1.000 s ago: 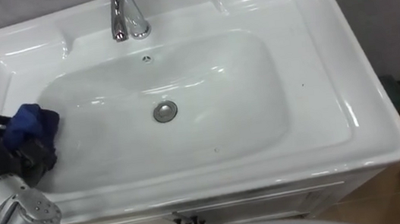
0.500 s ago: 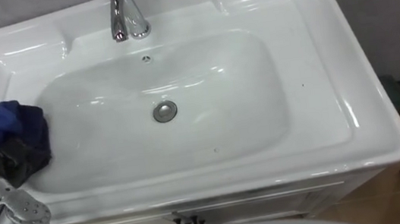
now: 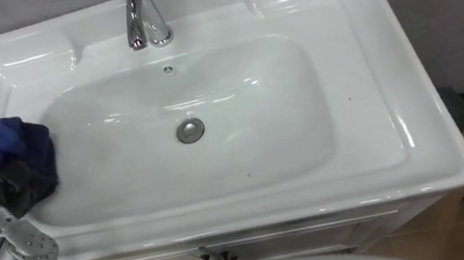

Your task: Wipe basin

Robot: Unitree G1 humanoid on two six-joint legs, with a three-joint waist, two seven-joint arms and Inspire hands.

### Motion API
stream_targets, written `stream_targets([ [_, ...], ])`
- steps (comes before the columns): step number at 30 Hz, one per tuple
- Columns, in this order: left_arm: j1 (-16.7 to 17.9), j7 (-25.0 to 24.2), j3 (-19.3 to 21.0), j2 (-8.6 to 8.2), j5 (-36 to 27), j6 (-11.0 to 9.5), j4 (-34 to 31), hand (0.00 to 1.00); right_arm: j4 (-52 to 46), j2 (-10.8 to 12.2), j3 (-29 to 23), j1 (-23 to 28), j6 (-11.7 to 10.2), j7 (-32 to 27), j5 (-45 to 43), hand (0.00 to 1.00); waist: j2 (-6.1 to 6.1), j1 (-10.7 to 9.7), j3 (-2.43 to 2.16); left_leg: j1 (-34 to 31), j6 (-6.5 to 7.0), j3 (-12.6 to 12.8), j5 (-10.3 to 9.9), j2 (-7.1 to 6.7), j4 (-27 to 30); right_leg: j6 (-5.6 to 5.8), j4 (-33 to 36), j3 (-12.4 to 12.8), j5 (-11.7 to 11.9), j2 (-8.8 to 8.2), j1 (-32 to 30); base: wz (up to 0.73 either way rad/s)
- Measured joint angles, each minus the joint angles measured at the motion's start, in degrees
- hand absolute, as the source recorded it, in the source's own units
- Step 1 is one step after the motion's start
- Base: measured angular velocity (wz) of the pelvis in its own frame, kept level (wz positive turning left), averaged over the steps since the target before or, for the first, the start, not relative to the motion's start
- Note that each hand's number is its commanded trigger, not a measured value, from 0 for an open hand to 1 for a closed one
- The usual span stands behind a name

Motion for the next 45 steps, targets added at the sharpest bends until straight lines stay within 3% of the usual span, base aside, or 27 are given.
stream_targets([
  [8,-1.5,0.9,6.8,0.41,-2.1,0.0,0.0,1.00,0.0,0.0,-1.8,0.7,0.0,-1.4,1.1,0.00,0.86,1.2,-0.33,0.0,0.00,0.0,0.0,-0.04,0.0,0.00,-0.1,0.4,0.0,-0.02,0.0,-0.02],
  [17,-1.6,4.6,12.1,1.60,-2.1,0.0,0.0,1.00,-1.5,-0.2,-2.2,1.9,0.0,-1.7,1.2,0.00,1.86,3.5,-0.10,-0.3,0.00,-0.2,0.0,-0.11,0.4,0.00,-0.1,0.2,0.0,-0.02,0.0,0.00],
  [21,-1.6,4.6,12.3,1.67,-2.1,0.8,-1.2,1.00,-1.9,-0.2,-2.2,2.2,0.0,-1.6,1.2,0.00,2.11,4.5,-0.32,-1.3,0.00,-0.4,0.0,-0.11,1.1,0.00,-0.1,-0.2,0.0,-0.02,-0.8,0.05],
  [28,-1.6,4.4,12.3,1.66,-2.1,1.3,-1.4,1.00,-2.0,-0.2,-2.2,2.4,0.9,-1.5,1.4,0.00,1.80,4.7,-0.27,-1.4,0.00,-0.4,0.0,-0.11,1.1,-0.01,0.1,-0.6,0.0,-0.01,-0.8,0.02],
  [34,-1.5,2.4,12.2,1.63,-2.1,2.3,2.0,0.99,-2.0,-0.2,-2.1,2.5,1.3,-0.2,1.8,0.00,1.14,4.6,-0.34,-1.2,0.00,-0.1,0.0,-0.08,0.9,-0.01,0.3,-0.1,0.0,-0.02,-0.8,-0.03],
  [35,-1.5,2.1,12.0,1.63,-2.3,2.6,2.9,0.87,-2.0,-0.2,-2.0,2.5,1.3,0.1,1.8,0.00,0.94,4.6,-0.33,-1.2,0.02,-0.2,0.0,-0.07,0.9,-0.01,0.3,-0.1,0.0,-0.02,-0.8,0.00],
  [36,-1.4,1.6,11.9,1.58,-2.4,2.6,3.4,0.57,-2.0,-0.2,-2.0,2.5,1.3,0.3,1.9,0.00,0.79,4.6,-0.35,-1.2,0.04,-0.2,0.0,-0.07,1.0,-0.01,0.4,-0.1,0.0,-0.02,-0.8,0.00],
  [37,-1.3,1.6,11.7,1.58,-2.5,2.6,3.5,0.40,-1.9,-0.2,-2.0,2.5,1.3,0.3,2.0,0.00,0.74,4.6,-0.37,-1.2,0.06,-0.2,-0.1,-0.06,1.0,-0.01,0.4,-0.1,0.0,-0.02,-0.8,0.00],
  [38,-1.1,1.6,11.3,1.57,-2.5,2.6,3.8,0.14,-1.9,-0.3,-2.0,2.5,1.3,0.4,2.1,0.00,0.49,4.6,-0.29,-1.1,0.10,-0.2,-0.1,-0.06,1.0,-0.01,0.5,-0.1,0.0,-0.03,-0.7,-0.03],
  [39,-0.7,1.6,10.9,1.53,-2.5,2.6,4.0,0.00,-2.0,-0.5,-2.0,2.5,1.3,0.4,2.0,0.00,0.49,4.6,-0.26,-1.0,0.17,-0.2,-0.1,0.00,1.0,-0.01,0.9,0.1,0.0,-0.03,-0.8,-0.04],
  [45,-0.5,1.9,10.8,1.46,-2.5,2.7,4.3,0.00,-4.8,-1.3,-2.1,3.4,1.4,0.4,1.4,0.00,0.88,4.3,-0.11,-1.2,0.35,0.0,-0.3,0.02,1.7,0.12,0.8,0.6,-0.1,-0.03,-0.9,-0.01],
])
